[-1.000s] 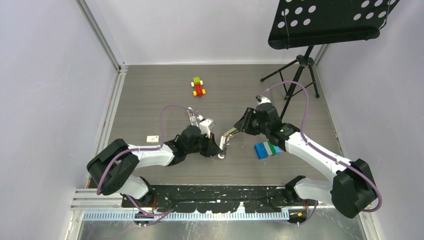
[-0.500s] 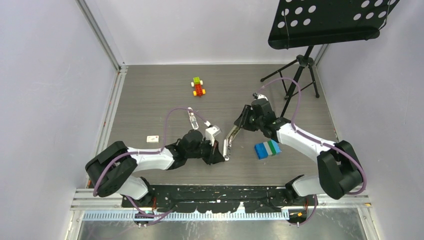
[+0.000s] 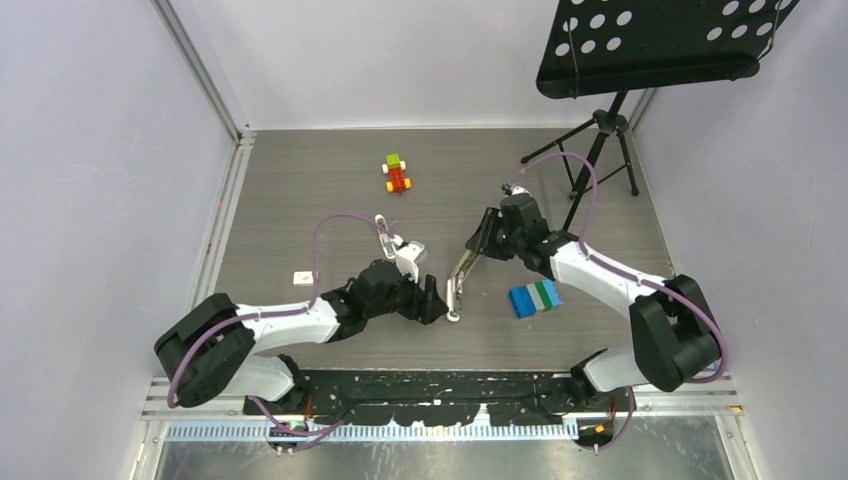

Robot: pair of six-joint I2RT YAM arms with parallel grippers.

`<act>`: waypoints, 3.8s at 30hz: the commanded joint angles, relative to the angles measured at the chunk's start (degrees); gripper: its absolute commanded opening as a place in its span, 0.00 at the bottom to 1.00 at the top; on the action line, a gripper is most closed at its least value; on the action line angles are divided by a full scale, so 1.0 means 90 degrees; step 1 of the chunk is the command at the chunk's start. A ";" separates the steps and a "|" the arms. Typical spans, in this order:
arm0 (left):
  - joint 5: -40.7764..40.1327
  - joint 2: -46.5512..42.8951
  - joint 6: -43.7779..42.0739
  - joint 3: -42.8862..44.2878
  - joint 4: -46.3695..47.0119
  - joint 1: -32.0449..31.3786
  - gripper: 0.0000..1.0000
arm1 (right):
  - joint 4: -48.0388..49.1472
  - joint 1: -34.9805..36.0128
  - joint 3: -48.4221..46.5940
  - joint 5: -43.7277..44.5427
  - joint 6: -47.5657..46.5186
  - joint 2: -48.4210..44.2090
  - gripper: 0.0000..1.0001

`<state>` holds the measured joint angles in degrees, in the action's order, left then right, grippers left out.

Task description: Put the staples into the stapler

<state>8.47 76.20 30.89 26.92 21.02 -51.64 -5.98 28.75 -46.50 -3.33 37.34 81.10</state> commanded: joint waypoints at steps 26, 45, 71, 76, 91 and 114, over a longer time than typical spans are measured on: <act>-0.2969 -0.4007 -0.1053 0.1995 -0.5428 0.1636 1.00 | -0.2745 0.2005 -0.3349 0.2784 -0.2137 0.2072 0.00; -0.4109 -0.5245 -0.2383 0.1608 -0.5383 0.1650 1.00 | -0.2905 0.2429 -0.3135 0.3300 -0.1918 0.1325 0.61; -0.4913 -0.5852 -0.2612 0.1221 -0.5401 0.1661 1.00 | -0.1360 0.2937 -0.1119 0.3211 -0.0776 0.1094 0.54; -0.4926 -0.5812 -0.2613 0.1212 -0.5416 0.1663 1.00 | -0.1081 0.2938 -0.0966 0.3265 -0.0768 0.1313 0.53; -0.5006 -0.5775 -0.2642 0.1140 -0.5420 0.1660 1.00 | -0.0641 0.2938 -0.0759 0.3423 -0.0955 0.1602 0.19; -0.4892 -0.6076 -0.2466 0.1180 -0.5412 0.1663 1.00 | -0.0671 0.2508 -0.4508 0.3368 -0.2180 0.4090 0.15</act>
<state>-35.35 22.39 8.51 37.34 -29.50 -36.99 -13.72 52.82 -82.15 26.41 18.65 115.87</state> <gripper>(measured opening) 0.994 0.319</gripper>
